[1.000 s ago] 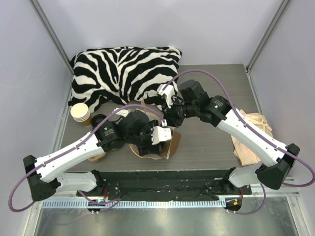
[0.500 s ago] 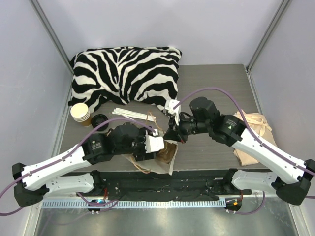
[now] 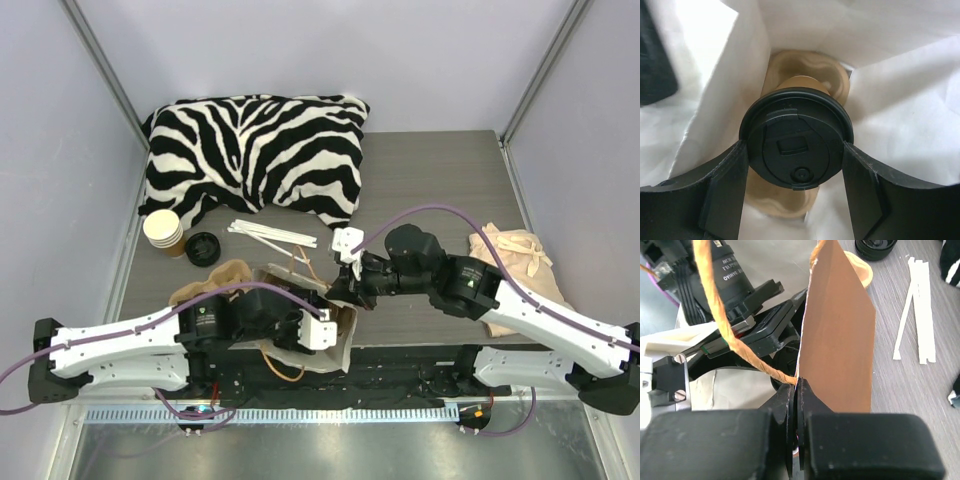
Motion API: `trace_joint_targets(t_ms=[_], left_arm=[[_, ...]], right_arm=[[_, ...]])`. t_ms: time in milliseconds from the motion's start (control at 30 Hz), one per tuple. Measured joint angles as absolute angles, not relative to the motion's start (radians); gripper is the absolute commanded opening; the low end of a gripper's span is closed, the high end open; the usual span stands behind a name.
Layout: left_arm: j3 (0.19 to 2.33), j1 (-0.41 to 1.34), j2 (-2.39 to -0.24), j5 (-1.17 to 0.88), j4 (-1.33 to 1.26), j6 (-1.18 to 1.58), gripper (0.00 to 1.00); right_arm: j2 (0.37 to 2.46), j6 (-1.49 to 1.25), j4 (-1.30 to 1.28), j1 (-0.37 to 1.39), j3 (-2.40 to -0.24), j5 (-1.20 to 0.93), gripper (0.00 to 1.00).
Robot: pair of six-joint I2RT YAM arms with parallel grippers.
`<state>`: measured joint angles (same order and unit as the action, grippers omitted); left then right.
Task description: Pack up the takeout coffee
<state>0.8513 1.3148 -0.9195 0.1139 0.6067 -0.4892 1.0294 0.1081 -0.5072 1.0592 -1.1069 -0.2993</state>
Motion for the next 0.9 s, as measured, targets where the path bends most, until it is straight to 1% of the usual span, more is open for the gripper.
trace_joint_targets(t_ms=[200,533,900], left_arm=[[0.813,1.362,-0.912,0.177,0.569,-0.539,0.10],[0.812,1.422,-0.953,0.270,0.549,-0.593,0.08],[0.814,1.468,-1.022,0.303,0.550,-0.639,0.05]], right_arm=[[0.968,0.135,-0.494,1.091,-1.062,-0.270,0.01],[0.965,0.136,-0.486,1.098,-1.059,-0.263,0.01],[0.964,0.129,-0.478,1.098,-1.054,-0.264,0.01]])
